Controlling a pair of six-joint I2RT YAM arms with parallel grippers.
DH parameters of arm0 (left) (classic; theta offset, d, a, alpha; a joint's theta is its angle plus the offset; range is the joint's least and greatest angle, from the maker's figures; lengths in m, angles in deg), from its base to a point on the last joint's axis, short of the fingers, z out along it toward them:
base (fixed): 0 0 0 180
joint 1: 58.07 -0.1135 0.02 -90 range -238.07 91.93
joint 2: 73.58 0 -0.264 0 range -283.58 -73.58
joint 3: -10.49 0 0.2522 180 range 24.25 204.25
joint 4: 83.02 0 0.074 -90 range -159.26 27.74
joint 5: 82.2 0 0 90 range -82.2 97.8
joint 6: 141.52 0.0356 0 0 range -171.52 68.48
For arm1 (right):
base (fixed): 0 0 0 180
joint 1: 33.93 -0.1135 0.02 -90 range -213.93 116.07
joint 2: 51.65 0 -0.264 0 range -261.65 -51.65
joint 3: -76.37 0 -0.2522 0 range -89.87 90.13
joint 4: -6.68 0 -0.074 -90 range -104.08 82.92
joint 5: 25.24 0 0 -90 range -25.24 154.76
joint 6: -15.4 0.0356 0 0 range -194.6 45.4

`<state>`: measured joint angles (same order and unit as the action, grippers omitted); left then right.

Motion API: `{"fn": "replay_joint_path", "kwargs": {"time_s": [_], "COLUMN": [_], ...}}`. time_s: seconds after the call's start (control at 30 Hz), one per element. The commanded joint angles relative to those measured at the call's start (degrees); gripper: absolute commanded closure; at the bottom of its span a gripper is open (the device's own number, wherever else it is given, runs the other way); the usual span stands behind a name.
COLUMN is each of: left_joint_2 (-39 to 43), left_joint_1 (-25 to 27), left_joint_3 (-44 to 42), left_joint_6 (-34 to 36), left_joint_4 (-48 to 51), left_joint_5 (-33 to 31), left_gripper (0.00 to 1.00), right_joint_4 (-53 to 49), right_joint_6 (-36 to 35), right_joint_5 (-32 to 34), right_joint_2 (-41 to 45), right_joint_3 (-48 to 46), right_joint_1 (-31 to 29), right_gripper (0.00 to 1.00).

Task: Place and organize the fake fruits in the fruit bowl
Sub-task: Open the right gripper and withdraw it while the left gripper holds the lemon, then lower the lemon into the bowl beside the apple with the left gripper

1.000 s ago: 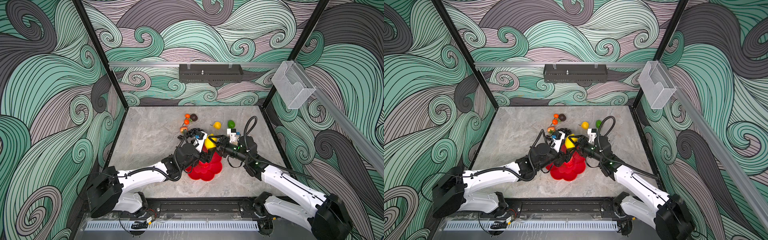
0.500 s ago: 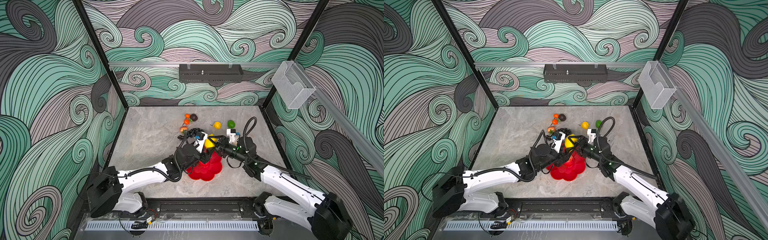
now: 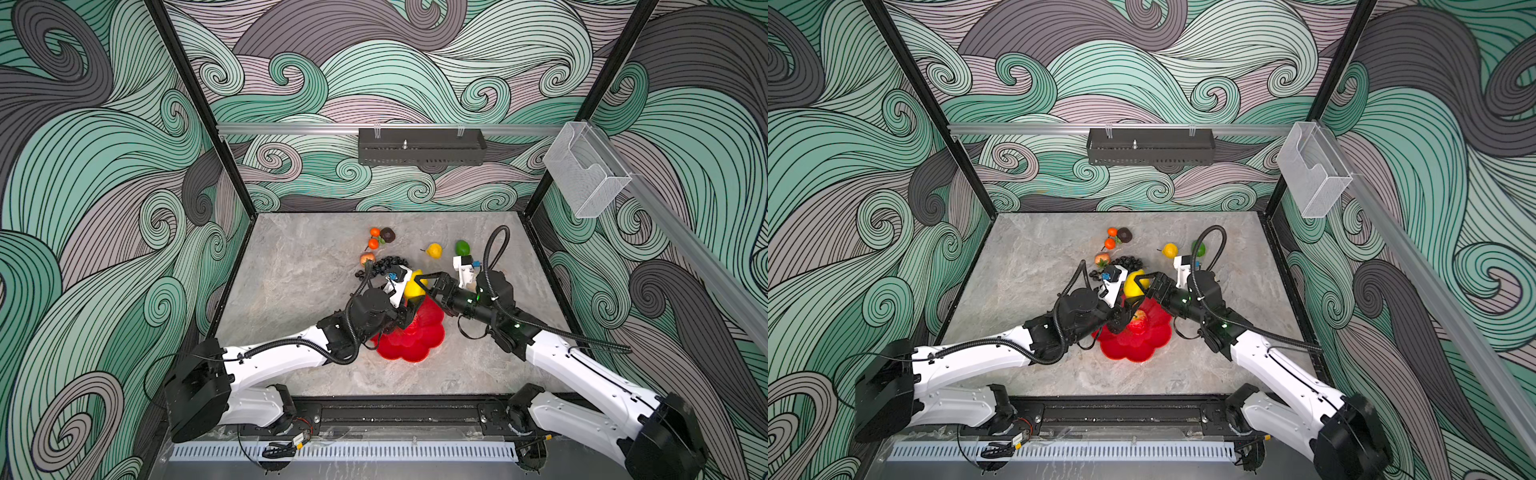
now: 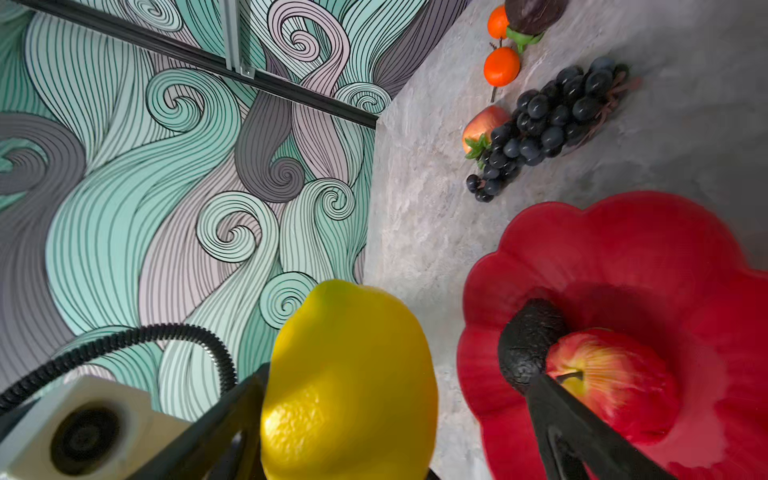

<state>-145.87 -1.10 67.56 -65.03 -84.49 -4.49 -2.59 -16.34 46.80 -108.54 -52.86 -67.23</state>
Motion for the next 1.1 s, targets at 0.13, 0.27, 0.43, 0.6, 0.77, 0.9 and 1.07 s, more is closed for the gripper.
{"fn": "replay_joint_path", "kwargs": {"time_s": [0.13,0.27,0.43,0.6,0.77,0.9,1.07], "left_joint_2": [0.6,-0.5,-3.7,-8.8,-17.1,-24.1,-28.9], "left_joint_1": [-4.9,-6.1,-9.5,-13.0,-14.5,-15.7,-15.9], "left_joint_3": [9.5,13.7,18.9,25.9,32.6,39.2,41.2], "left_joint_6": [1.6,1.5,0.6,0.5,1.6,1.5,1.2], "left_joint_4": [28.5,38.2,46.4,53.8,59.9,66.9,66.0], "left_joint_5": [6.8,9.1,12.4,15.7,17.5,18.6,18.8], "left_gripper": [0.49,0.49,0.50,0.50,0.50,0.50,0.50], "right_joint_4": [-19.0,-24.1,-21.1,-15.9,-14.1,-13.2,-12.2], "right_joint_6": [-26.8,-33.5,-33.1,-31.3,-31.6,-31.5,-31.7], "right_joint_5": [5.4,10.9,9.8,8.9,9.4,8.9,9.2], "right_joint_2": [10.9,15.4,16.5,15.7,16.4,16.7,18.0], "right_joint_3": [-1.1,-4.1,-9.6,-14.1,-16.3,-17.1,-18.3], "right_joint_1": [5.4,6.5,6.6,6.6,6.6,6.6,6.6], "right_gripper": [0.00,0.00,0.01,0.01,0.01,0.01,0.01]}}
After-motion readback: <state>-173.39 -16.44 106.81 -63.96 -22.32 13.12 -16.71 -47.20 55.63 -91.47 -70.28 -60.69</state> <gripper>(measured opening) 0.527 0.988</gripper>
